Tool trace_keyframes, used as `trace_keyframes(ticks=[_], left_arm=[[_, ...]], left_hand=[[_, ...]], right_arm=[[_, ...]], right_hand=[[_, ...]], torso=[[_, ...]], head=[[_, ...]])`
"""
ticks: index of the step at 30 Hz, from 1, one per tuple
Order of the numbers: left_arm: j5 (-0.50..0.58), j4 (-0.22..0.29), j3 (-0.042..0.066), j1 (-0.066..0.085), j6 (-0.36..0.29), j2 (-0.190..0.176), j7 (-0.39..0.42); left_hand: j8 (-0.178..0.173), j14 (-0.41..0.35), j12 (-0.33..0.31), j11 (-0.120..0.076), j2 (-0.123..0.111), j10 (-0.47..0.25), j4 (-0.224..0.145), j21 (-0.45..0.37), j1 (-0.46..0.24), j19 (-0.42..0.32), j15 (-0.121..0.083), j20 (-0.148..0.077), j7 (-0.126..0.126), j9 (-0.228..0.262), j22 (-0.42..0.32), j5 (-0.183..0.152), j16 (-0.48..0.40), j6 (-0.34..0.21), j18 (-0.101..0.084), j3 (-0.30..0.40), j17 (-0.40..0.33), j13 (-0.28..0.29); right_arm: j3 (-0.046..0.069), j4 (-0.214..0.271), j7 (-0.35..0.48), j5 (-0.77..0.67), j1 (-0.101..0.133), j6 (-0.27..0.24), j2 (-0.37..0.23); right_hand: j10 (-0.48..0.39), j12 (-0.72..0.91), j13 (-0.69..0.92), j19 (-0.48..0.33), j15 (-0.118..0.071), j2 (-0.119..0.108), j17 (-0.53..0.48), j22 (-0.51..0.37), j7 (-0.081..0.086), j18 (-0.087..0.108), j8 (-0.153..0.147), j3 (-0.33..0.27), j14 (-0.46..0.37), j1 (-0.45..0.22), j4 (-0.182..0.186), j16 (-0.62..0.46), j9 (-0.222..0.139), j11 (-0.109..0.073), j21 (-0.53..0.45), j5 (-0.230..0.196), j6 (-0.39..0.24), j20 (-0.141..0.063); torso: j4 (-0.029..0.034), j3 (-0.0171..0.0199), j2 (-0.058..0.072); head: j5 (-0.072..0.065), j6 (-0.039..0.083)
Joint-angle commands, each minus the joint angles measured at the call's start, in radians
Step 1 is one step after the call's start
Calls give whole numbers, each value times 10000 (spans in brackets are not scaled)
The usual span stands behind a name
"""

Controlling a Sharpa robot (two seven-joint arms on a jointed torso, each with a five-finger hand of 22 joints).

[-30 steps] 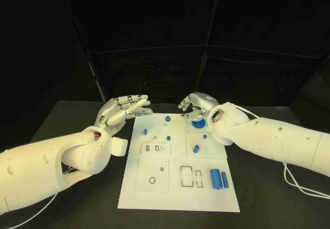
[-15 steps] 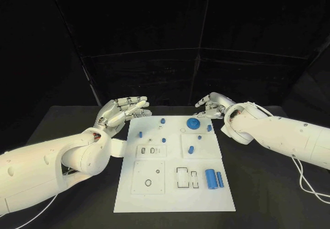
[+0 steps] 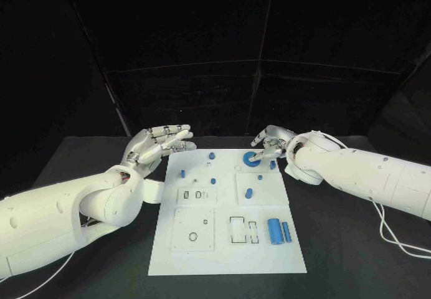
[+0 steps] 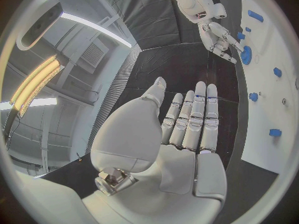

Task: Assemble the parts on the task board

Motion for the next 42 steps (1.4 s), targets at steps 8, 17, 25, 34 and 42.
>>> trace_keyframes(ticks=[8,17,25,34,42], left_arm=[[-82,-34,-2,-7,151,37,40],[-82,-63,-3,-16,172,52,36],[-82,-86,-3,-23,187,73,37],[-82,-112,-3,-28,239,87,42],[-82,-127,-3,-31,258,97,42]], left_hand=[[-48,-31,-58,55,59,-3,-60,-36,-4,-2,55,80,423,-11,-17,4,-58,-4,21,4,-8,-13],[-54,-28,-67,54,72,2,-66,-40,-8,-4,56,81,417,-9,-22,5,-67,1,22,2,-7,-11],[-54,-28,-67,54,72,2,-66,-40,-8,-4,56,81,417,-9,-22,5,-67,1,22,2,-7,-11],[-54,-28,-67,54,72,2,-66,-40,-8,-4,56,81,417,-9,-22,5,-67,1,22,2,-7,-11],[-54,-28,-67,54,72,2,-66,-40,-8,-4,56,81,417,-9,-22,5,-67,1,22,2,-7,-11]], right_arm=[[6,-144,-414,-762,20,534,82],[6,-191,-350,-861,15,554,123],[4,-146,-226,-871,9,559,161],[3,-122,-214,-877,3,620,164],[2,-227,-268,-869,-12,759,220]], right_hand=[[57,160,212,15,92,153,1064,75,-24,-82,200,95,747,307,151,105,30,13,96,230,25,71],[110,270,404,11,46,321,1104,115,-106,-85,466,224,747,442,138,125,80,-54,127,316,328,41],[211,397,605,12,-6,410,1136,147,-177,-89,651,327,751,512,54,138,105,-116,148,234,605,-3],[202,387,593,17,-11,420,1163,169,-183,-93,665,340,756,522,39,149,104,-123,158,217,628,-9],[196,381,585,18,-12,421,1171,172,-183,-93,666,342,757,523,37,152,104,-123,159,214,629,-10]], torso=[[19,-6,1],[5,-1,1],[1,-1,9],[10,10,8],[18,5,9]], head=[[-24,-37],[-17,-68],[-13,-74],[-36,-85],[-8,-123]])
